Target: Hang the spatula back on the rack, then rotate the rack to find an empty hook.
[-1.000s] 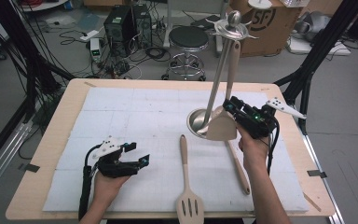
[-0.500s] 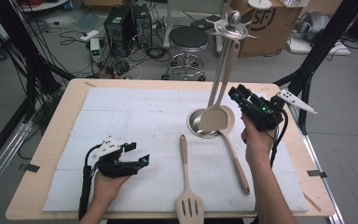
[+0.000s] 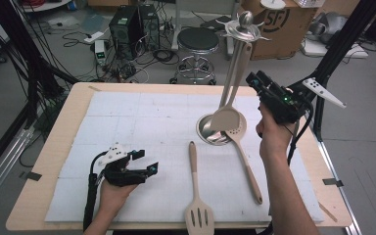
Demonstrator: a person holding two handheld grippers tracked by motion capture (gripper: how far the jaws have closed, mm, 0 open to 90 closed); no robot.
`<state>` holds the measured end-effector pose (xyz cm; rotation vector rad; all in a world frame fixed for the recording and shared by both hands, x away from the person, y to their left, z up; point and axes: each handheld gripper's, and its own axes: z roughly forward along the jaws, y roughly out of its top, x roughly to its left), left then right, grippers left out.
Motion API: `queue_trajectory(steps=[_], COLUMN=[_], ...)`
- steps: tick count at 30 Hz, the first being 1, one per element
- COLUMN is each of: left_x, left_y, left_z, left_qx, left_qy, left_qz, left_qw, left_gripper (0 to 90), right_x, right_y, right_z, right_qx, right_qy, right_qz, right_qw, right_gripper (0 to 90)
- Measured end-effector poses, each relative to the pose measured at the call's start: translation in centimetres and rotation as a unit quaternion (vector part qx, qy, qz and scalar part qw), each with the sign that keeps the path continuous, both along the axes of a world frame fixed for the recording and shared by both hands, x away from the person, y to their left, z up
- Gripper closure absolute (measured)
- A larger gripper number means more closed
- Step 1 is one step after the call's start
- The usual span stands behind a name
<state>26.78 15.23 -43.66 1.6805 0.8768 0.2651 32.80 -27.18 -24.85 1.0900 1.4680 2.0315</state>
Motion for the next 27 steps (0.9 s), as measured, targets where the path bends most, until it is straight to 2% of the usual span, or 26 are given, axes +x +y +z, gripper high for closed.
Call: queue_trajectory(steps=[7, 10, 12, 19, 27], left_x=[0.0, 0.0, -0.1, -0.1, -0.2], left_y=[0.1, 0.1, 0.1, 0.4, 0.5], left_z=[0.1, 0.1, 0.1, 0.1, 0.2], left_qx=[-0.002, -0.003, -0.002, -0.005, -0.006], left_qy=[-0.002, -0.002, -0.002, -0.003, -0.003], left_qz=[0.0, -0.001, -0.001, 0.005, 0.005], left_qw=[1.0, 1.0, 1.0, 1.0, 1.0], left_gripper=[24.1, 24.1, 24.1, 24.1, 24.2], right_x=[0.9, 1.4, 1.7, 2.4, 3.3], right_y=[-0.3, -0.3, -0.2, 0.5, 0.8], right_z=[1.5, 2.1, 2.4, 3.0, 3.7], right_qx=[0.023, 0.027, 0.026, 0.022, 0.024], right_qy=[-0.009, -0.009, -0.011, -0.016, -0.018], right_qz=[-0.011, -0.015, -0.019, -0.028, -0.041], right_qw=[0.9996, 0.9995, 0.9994, 0.9992, 0.9987], right_gripper=[54.7, 62.9, 71.5, 89.6, 89.7])
